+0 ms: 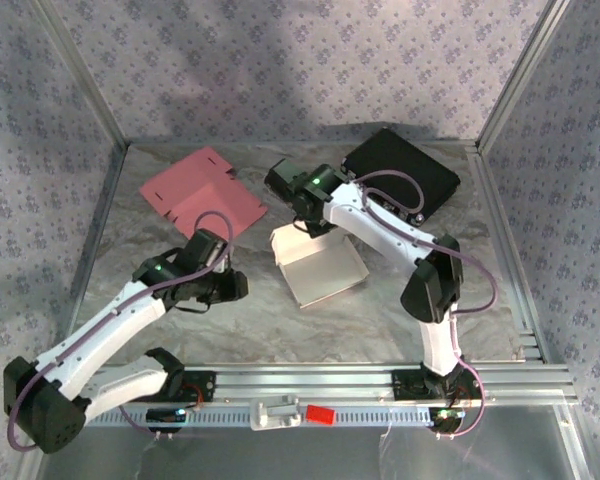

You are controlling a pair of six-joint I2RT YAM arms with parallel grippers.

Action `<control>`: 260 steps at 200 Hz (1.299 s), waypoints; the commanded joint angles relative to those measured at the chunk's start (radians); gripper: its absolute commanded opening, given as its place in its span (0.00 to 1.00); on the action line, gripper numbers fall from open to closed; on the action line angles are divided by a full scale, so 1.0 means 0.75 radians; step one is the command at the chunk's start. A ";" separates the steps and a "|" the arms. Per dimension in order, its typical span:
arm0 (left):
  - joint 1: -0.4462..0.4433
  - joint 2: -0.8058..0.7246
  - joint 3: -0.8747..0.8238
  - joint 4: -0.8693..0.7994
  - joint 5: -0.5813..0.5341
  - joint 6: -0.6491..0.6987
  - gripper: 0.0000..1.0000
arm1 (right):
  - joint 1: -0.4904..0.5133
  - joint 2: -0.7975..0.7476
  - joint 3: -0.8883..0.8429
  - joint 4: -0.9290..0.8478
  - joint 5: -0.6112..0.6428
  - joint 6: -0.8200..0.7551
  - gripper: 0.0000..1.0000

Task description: Fold the paper box

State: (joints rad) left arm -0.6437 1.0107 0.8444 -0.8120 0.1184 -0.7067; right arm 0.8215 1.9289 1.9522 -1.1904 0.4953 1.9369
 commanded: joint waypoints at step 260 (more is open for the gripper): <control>-0.151 0.786 0.590 0.170 -0.404 0.225 0.19 | -0.804 -0.284 -0.767 0.808 -1.363 -3.183 0.52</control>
State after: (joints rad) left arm -0.7547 1.5845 1.2503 -0.6765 -0.1726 -0.5575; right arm 0.2104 1.6821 1.3266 -0.5522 -0.5026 -0.4034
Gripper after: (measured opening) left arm 0.189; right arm 0.531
